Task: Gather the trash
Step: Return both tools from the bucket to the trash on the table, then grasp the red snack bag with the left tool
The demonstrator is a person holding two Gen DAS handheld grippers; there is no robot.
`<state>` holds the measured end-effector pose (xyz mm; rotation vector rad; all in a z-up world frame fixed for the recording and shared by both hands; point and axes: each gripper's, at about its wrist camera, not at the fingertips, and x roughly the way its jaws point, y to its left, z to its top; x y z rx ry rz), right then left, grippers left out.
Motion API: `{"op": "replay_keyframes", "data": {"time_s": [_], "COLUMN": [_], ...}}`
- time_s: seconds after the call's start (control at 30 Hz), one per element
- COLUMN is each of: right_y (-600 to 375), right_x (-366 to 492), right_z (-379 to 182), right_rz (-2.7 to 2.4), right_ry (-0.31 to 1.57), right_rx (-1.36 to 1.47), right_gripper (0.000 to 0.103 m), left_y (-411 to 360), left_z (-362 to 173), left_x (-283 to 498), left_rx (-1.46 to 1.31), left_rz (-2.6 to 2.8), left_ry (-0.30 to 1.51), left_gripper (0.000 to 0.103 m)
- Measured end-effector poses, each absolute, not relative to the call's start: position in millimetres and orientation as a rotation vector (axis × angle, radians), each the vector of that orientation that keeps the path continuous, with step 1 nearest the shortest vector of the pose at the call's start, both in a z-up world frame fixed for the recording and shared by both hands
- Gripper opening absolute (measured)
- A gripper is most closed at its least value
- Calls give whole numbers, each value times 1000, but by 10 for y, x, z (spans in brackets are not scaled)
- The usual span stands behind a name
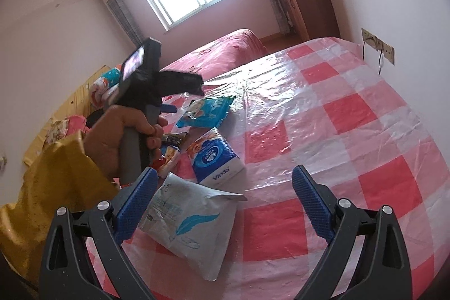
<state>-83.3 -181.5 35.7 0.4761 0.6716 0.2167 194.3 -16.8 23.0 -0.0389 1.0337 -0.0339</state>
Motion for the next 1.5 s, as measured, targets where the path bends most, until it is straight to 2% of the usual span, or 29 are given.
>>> {"op": "replay_keyframes", "data": {"time_s": [0.03,0.13,0.7,0.87,0.97,1.2,1.5], "right_y": [-1829,-1842,-1853,-1820,-1814,-1718,-1613], "right_x": [-831,-821,-773,-771,-773,-771,-759], "right_z": [349,338,209,171,164,192,183], "right_rz": [216,211,229,221,218,245,305], "right_ry": [674,685,744,756,757,742,773], "right_rx": [482,484,505,481,476,434,399], "right_gripper": [95,95,95,95,95,95,95], "left_y": [-154,-133,-75,-8,185,773,777], "left_z": [181,116,135,172,309,453,387], "left_x": [1941,1833,399,59,-110,-14,163], "left_rx": [-40,-5,75,41,-24,-160,-132], "left_rz": [-36,-47,-252,-311,-312,-175,-119], "left_ry": [1044,1032,1011,1019,963,927,987], "left_gripper": [59,56,56,56,56,58,58]}}
